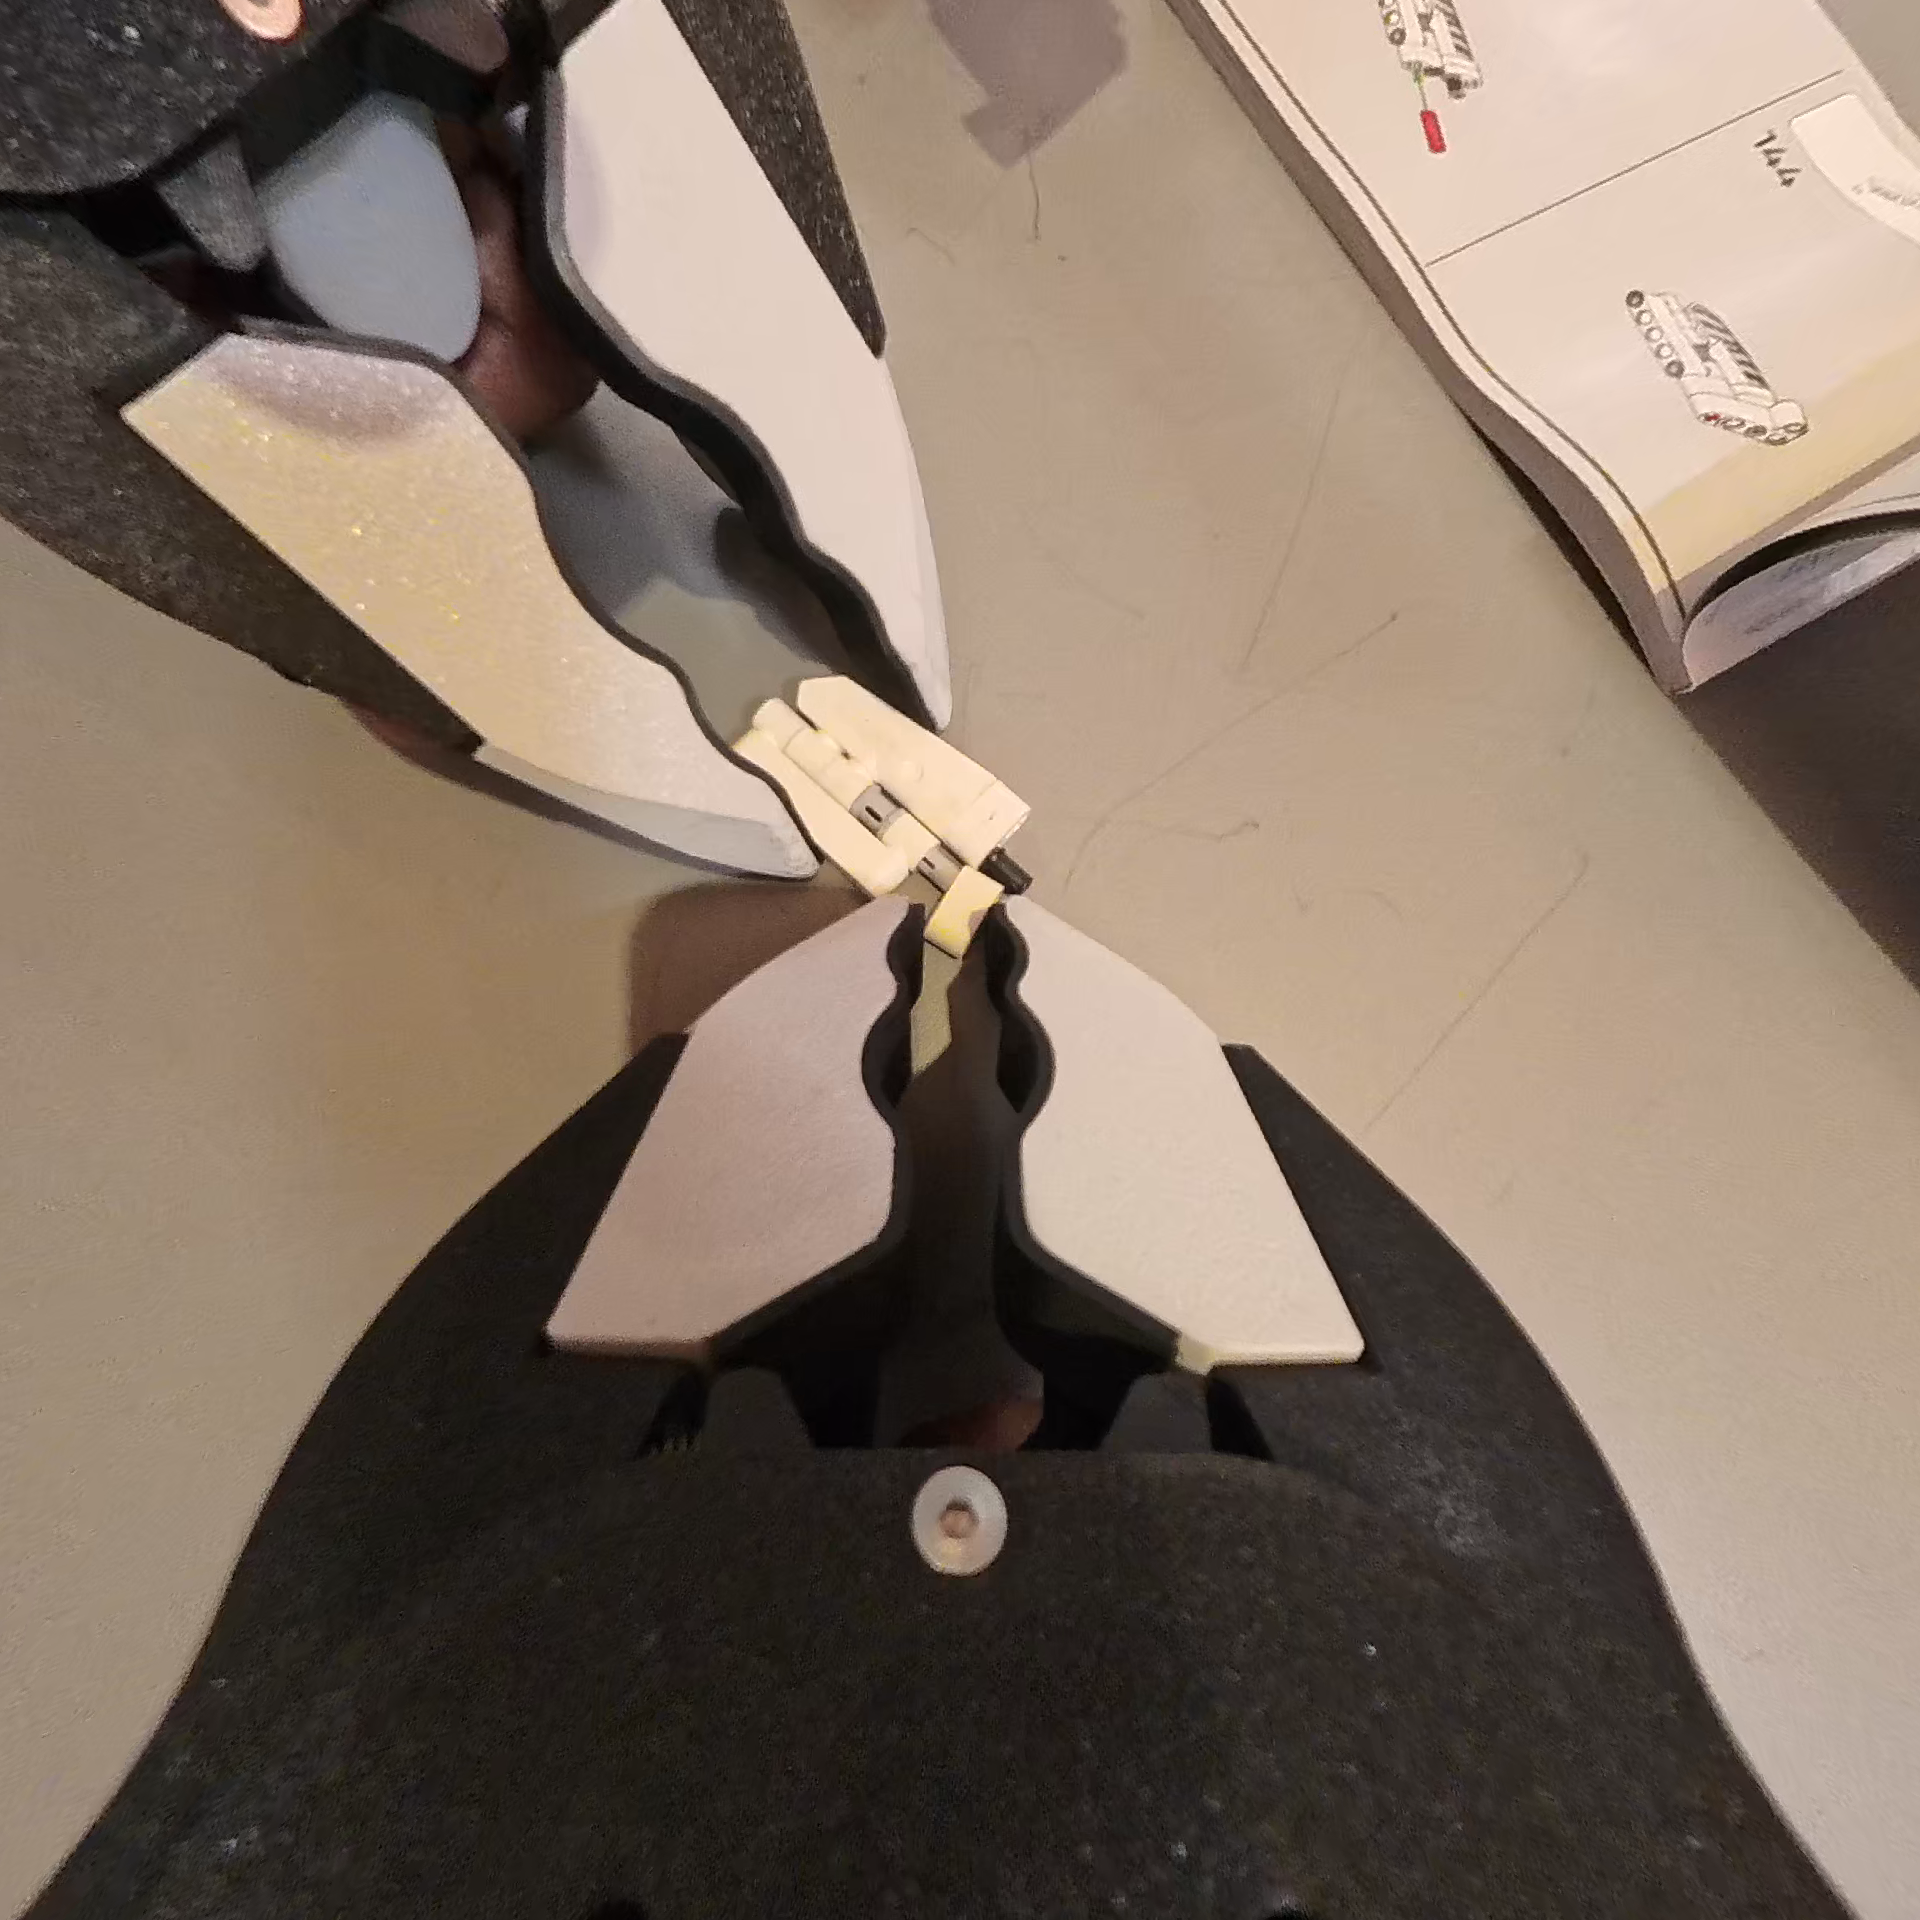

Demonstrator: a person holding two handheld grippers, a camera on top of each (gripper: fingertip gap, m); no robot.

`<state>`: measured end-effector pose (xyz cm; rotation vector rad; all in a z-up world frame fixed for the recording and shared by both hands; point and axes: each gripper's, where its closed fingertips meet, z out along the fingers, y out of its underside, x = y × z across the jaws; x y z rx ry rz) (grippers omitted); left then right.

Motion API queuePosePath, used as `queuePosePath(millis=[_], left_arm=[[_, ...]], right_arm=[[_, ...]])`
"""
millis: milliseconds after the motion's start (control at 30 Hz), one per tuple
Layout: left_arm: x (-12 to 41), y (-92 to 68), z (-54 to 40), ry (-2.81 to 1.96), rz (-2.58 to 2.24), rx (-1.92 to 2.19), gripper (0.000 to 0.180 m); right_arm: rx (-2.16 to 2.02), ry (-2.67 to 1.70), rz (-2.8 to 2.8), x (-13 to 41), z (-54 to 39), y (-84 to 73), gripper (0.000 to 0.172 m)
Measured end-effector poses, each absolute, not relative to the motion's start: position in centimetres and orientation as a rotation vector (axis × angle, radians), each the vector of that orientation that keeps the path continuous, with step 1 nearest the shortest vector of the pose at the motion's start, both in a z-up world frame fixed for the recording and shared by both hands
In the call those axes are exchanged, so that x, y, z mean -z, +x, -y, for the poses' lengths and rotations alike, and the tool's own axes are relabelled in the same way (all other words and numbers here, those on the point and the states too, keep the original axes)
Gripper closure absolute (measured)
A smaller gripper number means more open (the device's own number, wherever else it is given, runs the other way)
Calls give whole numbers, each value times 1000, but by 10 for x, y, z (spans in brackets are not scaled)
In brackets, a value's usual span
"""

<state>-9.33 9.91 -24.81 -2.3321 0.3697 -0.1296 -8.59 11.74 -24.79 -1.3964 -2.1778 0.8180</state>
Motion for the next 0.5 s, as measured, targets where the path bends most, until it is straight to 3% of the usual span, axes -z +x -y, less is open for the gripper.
queuePosePath(millis=[500], left_arm=[[245,-94,-101,-2296,-361,104,152]], right_arm=[[-872,-1499,2122,244,-116,-88,162]])
